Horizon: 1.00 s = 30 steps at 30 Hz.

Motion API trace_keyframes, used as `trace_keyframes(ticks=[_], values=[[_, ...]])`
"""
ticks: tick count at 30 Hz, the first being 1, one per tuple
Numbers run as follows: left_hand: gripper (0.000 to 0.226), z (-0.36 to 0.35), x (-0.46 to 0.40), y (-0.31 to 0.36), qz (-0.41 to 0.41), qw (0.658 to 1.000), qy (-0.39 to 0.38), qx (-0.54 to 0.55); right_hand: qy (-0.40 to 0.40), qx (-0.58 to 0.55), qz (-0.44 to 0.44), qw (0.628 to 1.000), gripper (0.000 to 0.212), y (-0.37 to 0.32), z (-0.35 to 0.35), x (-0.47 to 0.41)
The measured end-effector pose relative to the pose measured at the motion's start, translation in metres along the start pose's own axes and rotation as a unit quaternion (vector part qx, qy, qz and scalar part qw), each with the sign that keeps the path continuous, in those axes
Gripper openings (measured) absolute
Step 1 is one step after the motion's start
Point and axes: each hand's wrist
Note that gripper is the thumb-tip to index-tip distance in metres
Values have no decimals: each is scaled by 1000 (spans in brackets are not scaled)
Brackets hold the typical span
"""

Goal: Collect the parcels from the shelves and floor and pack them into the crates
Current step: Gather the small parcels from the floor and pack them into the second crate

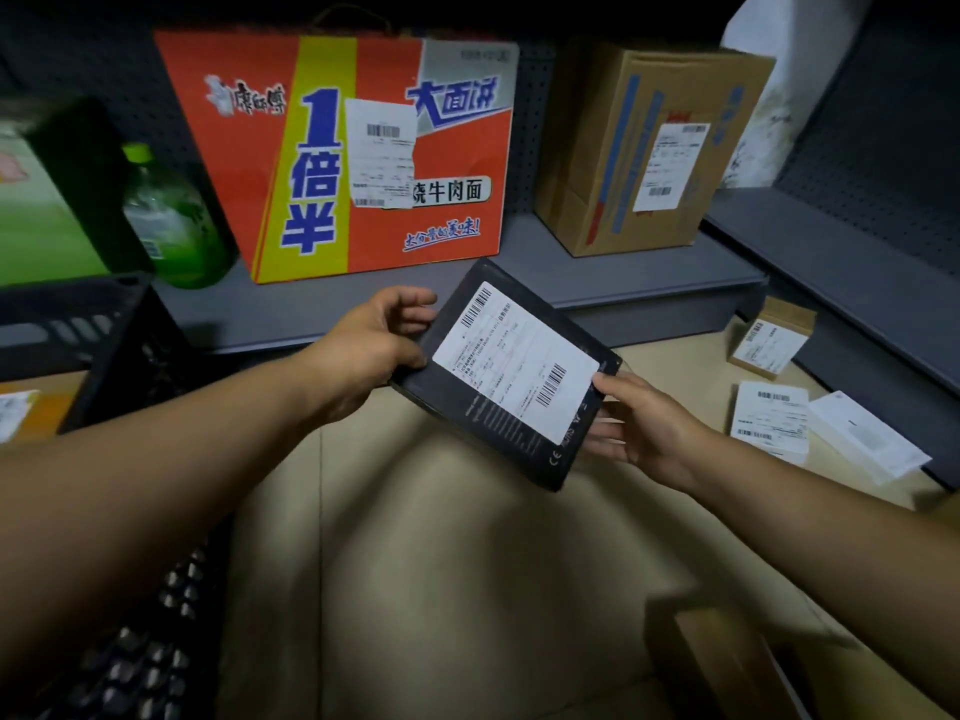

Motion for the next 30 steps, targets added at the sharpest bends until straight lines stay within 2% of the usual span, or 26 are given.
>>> trace_keyframes(ticks=[5,11,15,19,23,25,28,30], values=[[61,19,14,15,-12,998,-25,-51,-31,8,29,999,28,-6,-11,10],[48,66,31,48,-11,991,-11,-136,-71,3,81,994,29,-35,-53,23],[30,120,52,83,-44,984,61,-165,-124,-9,100,987,14,-58,-114,31],[19,187,84,102,-60,973,140,-175,-143,15,137,980,19,-82,-188,38],[6,256,121,94,-43,953,231,-194,-140,86,178,970,18,-96,-268,43],[14,285,140,80,-32,938,286,-194,-144,127,193,962,19,-96,-309,47],[38,315,166,54,-4,925,345,-158,-147,155,199,956,16,-91,-368,53],[40,334,180,37,11,915,370,-159,-156,177,204,950,14,-85,-404,56]])
Point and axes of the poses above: each hand's wrist, its own x-axis away from the middle knuckle, its own z-axis out of the back of the hand, y = z × x, and after that the axes turned 4 degrees about x, right-handed
